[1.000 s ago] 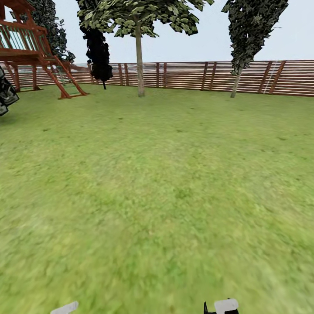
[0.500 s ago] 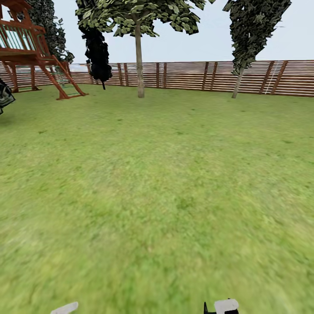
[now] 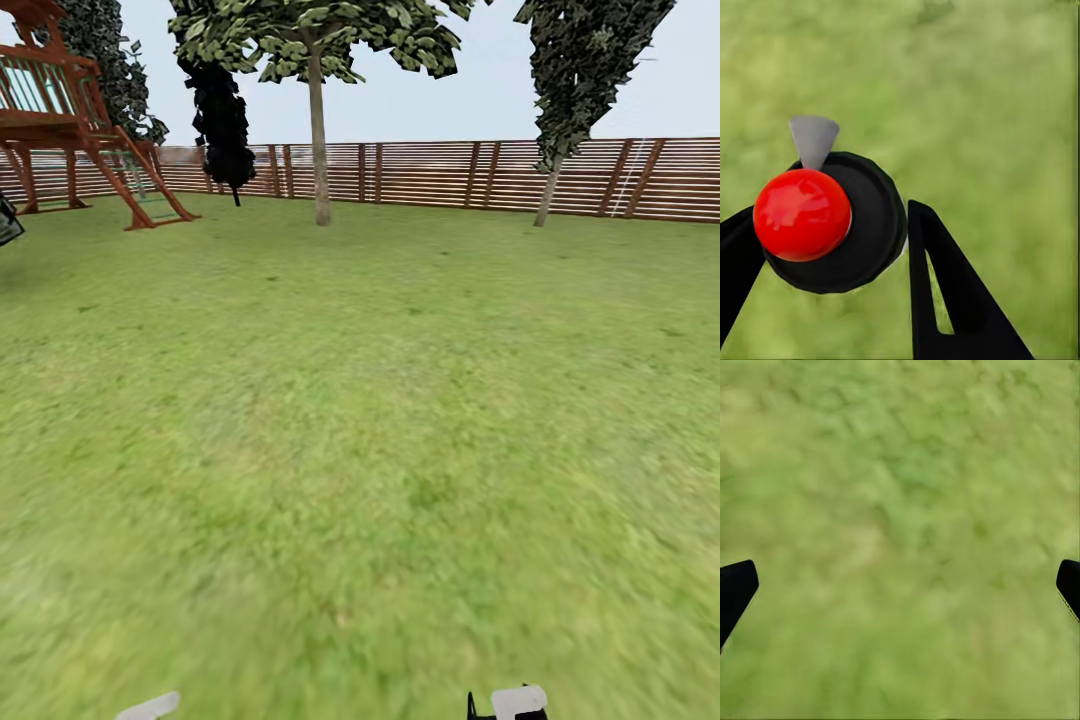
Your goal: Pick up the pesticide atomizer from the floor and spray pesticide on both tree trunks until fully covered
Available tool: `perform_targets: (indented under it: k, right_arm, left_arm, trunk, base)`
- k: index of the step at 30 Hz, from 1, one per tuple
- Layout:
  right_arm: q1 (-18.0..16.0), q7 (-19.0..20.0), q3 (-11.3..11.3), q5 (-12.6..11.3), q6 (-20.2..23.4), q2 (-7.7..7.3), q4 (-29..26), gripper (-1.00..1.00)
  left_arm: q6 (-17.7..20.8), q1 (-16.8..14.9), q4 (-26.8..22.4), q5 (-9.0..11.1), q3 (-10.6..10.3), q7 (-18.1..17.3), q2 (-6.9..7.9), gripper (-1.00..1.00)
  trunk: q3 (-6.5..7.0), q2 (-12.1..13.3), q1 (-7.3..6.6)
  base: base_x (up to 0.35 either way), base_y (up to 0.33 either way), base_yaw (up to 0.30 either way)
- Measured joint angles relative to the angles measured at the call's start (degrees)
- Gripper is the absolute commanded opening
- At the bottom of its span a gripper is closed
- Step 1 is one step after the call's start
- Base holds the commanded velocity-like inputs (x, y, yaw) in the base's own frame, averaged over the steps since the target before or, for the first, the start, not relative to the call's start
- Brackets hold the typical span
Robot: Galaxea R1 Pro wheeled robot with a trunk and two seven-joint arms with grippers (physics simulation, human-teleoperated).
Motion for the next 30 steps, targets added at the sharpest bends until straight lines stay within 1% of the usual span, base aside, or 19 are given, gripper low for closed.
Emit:
perform_targets:
  k: [30]
  right_arm:
    - [0.00, 0.00, 0.00, 0.00, 0.00, 0.00, 0.00, 1.00]
  left_arm:
    - [-0.06, 0.00, 0.00, 0.00, 0.00, 0.00, 0.00, -1.00]
  trunk:
    - [0.00, 0.00, 0.00]
  base:
    - [0.342, 0.000, 0.000]
